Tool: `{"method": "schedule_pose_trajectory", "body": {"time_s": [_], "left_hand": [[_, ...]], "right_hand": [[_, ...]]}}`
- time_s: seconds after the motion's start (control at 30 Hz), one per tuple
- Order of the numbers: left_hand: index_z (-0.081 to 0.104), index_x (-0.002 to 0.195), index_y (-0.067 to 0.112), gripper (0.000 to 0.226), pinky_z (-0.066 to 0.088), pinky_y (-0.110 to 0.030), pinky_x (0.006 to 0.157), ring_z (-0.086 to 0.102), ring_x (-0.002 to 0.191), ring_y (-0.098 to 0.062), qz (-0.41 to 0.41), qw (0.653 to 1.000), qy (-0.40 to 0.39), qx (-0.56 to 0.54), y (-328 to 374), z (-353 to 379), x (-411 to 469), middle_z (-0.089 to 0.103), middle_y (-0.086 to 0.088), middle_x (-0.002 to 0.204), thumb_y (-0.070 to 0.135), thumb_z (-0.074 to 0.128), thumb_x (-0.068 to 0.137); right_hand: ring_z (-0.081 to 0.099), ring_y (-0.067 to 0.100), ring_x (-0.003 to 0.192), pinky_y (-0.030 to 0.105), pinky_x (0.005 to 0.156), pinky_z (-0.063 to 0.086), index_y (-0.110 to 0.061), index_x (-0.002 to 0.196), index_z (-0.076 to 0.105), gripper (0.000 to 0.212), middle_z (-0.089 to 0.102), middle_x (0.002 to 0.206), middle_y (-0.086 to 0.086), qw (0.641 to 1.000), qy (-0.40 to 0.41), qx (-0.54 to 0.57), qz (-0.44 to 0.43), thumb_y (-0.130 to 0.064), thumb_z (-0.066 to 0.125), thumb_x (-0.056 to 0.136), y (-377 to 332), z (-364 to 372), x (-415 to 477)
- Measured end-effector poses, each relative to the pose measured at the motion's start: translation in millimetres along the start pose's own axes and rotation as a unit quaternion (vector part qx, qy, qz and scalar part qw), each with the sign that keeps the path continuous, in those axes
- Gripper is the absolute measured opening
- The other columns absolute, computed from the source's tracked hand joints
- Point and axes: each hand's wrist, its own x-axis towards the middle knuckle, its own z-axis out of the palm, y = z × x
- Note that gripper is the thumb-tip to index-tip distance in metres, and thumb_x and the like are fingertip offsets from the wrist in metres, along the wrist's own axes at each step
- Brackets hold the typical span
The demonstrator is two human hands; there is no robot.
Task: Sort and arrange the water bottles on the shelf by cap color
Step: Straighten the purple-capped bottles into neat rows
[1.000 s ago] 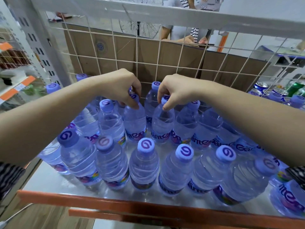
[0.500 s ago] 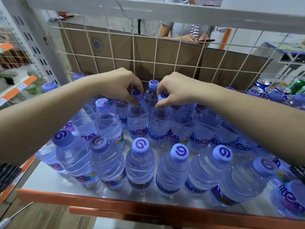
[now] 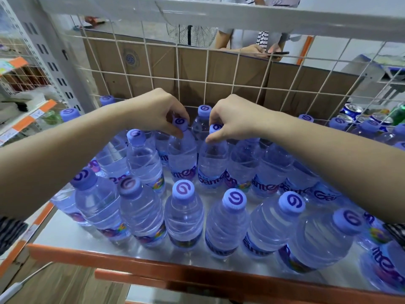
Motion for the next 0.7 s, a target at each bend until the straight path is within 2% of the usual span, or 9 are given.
{"method": "schedule_pose_trajectory", "body": {"time_s": [0.1, 0.2, 0.27, 0.33, 0.4, 0.47, 0.53, 0.6, 0.7], "left_hand": [[0.072, 0.113, 0.023, 0.044, 0.049, -0.031, 0.08, 0.064, 0.085, -0.02, -0.004, 1.0, -0.005, -0.022, 4, -1, -1, 0.071, 0.001, 0.099, 0.035, 0.084, 0.073], [0.07, 0.117, 0.024, 0.044, 0.049, -0.034, 0.083, 0.063, 0.089, -0.023, -0.023, 0.999, -0.018, -0.015, 7, -1, 0, 0.07, -0.001, 0.102, 0.036, 0.082, 0.075], [0.069, 0.119, 0.024, 0.045, 0.05, -0.036, 0.085, 0.063, 0.092, -0.024, -0.036, 0.999, -0.025, -0.011, 8, -1, 0, 0.069, -0.003, 0.105, 0.035, 0.081, 0.077], [0.068, 0.119, 0.022, 0.044, 0.05, -0.037, 0.085, 0.063, 0.094, -0.025, -0.041, 0.999, -0.026, -0.014, 9, 0, -2, 0.068, -0.004, 0.108, 0.033, 0.08, 0.078], [0.068, 0.119, 0.02, 0.044, 0.049, -0.036, 0.085, 0.063, 0.095, -0.026, -0.039, 0.999, -0.017, -0.011, 12, 2, -3, 0.068, -0.004, 0.109, 0.031, 0.08, 0.079], [0.068, 0.12, 0.018, 0.044, 0.049, -0.037, 0.085, 0.062, 0.095, -0.028, -0.041, 0.999, -0.013, 0.001, 14, 3, -3, 0.068, -0.006, 0.108, 0.03, 0.08, 0.079], [0.065, 0.124, 0.02, 0.047, 0.05, -0.037, 0.085, 0.063, 0.094, -0.028, -0.056, 0.998, -0.024, 0.023, 17, 2, -4, 0.069, -0.006, 0.108, 0.032, 0.079, 0.08], [0.063, 0.126, 0.02, 0.047, 0.051, -0.033, 0.086, 0.066, 0.092, -0.026, -0.076, 0.997, -0.022, 0.013, 18, -4, -10, 0.069, -0.004, 0.108, 0.032, 0.076, 0.083], [0.065, 0.123, 0.014, 0.036, 0.047, -0.018, 0.08, 0.068, 0.091, -0.018, -0.094, 0.994, 0.036, -0.03, 11, -19, -31, 0.071, -0.002, 0.106, 0.02, 0.07, 0.088]], "right_hand": [[0.059, 0.02, 0.055, 0.027, 0.05, 0.035, -0.007, 0.069, 0.068, 0.043, 0.062, 0.056, 0.005, 0.999, 0.024, -0.031, 0.003, -0.049, 0.069, 0.081, -1, 1, 0], [0.053, 0.018, 0.049, 0.027, 0.047, 0.031, -0.007, 0.066, 0.062, 0.051, 0.058, 0.051, 0.002, 1.0, 0.0, -0.018, -0.014, -0.056, 0.07, 0.078, 2, 0, 1], [0.054, 0.016, 0.051, 0.026, 0.047, 0.033, -0.008, 0.074, 0.064, 0.048, 0.06, 0.057, 0.001, 1.0, -0.013, -0.001, -0.023, -0.056, 0.072, 0.076, 6, -3, 0], [0.064, 0.012, 0.056, 0.017, 0.046, 0.036, -0.012, 0.087, 0.068, 0.042, 0.067, 0.064, -0.001, 0.999, -0.014, 0.029, -0.019, -0.051, 0.074, 0.075, 11, -5, -1], [0.065, 0.009, 0.055, 0.009, 0.042, 0.033, -0.015, 0.087, 0.068, 0.035, 0.069, 0.064, -0.003, 0.999, -0.008, 0.042, -0.014, -0.047, 0.075, 0.075, 13, -4, -4], [0.065, 0.008, 0.055, 0.012, 0.045, 0.034, -0.013, 0.086, 0.07, 0.035, 0.069, 0.064, -0.003, 0.999, -0.007, 0.038, -0.018, -0.047, 0.075, 0.077, 11, -4, -5], [0.065, 0.011, 0.061, 0.024, 0.053, 0.042, -0.013, 0.087, 0.072, 0.037, 0.07, 0.067, -0.001, 0.999, -0.005, 0.014, -0.034, -0.05, 0.071, 0.08, 7, -9, -6], [0.06, 0.013, 0.067, 0.029, 0.061, 0.044, -0.014, 0.094, 0.072, 0.039, 0.069, 0.075, -0.002, 0.998, 0.017, 0.009, -0.053, -0.051, 0.068, 0.084, 2, -20, -6], [0.057, 0.014, 0.075, 0.027, 0.067, 0.041, -0.015, 0.104, 0.073, 0.035, 0.066, 0.083, -0.002, 0.995, 0.05, 0.031, -0.084, -0.045, 0.067, 0.087, -9, -40, -2]]}}
